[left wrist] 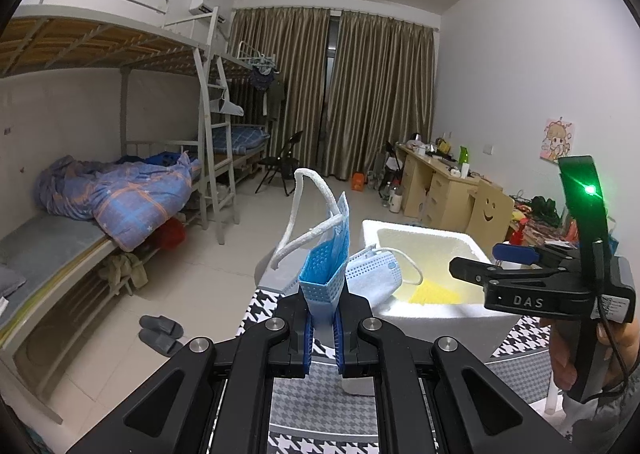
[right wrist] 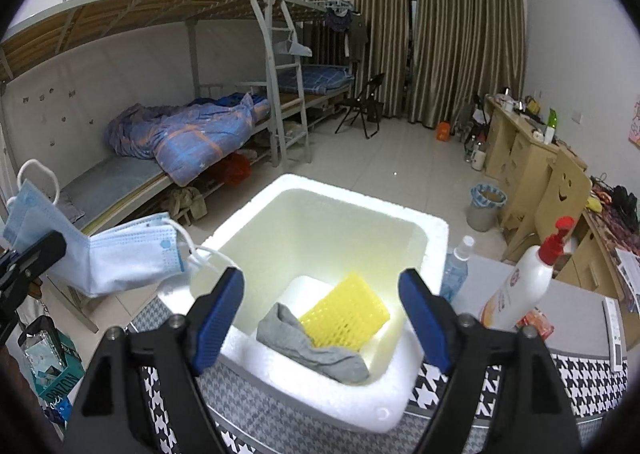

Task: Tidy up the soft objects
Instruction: 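Open the right tool to drop the grey sock into the foam box, then open the left tool to drop the blue mask into the foam box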

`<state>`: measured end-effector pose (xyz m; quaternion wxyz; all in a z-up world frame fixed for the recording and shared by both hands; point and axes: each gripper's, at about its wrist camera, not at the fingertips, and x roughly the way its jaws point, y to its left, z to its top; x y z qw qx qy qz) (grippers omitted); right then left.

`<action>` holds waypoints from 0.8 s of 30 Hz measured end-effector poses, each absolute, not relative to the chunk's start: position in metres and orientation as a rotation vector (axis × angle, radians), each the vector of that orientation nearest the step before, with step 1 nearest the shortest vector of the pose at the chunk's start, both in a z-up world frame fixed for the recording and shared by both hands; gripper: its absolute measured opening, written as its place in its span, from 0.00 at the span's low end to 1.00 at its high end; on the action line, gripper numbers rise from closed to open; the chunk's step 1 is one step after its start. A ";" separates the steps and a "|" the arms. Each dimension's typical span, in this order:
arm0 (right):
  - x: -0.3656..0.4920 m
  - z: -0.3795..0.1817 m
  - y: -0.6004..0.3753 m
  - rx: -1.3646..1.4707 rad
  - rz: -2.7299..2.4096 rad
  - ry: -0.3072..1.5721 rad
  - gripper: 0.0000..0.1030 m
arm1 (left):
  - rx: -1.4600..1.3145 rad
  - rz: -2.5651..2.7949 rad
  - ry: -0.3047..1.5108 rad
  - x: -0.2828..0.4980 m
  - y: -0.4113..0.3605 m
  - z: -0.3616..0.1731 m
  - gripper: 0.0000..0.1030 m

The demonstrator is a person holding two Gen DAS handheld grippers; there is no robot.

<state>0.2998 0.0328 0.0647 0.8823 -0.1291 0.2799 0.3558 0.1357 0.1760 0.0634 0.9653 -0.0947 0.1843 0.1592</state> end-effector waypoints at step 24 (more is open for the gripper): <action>0.295 0.074 -0.010 -0.216 0.690 0.552 0.85 | -0.146 0.236 0.385 0.175 0.149 0.074 0.08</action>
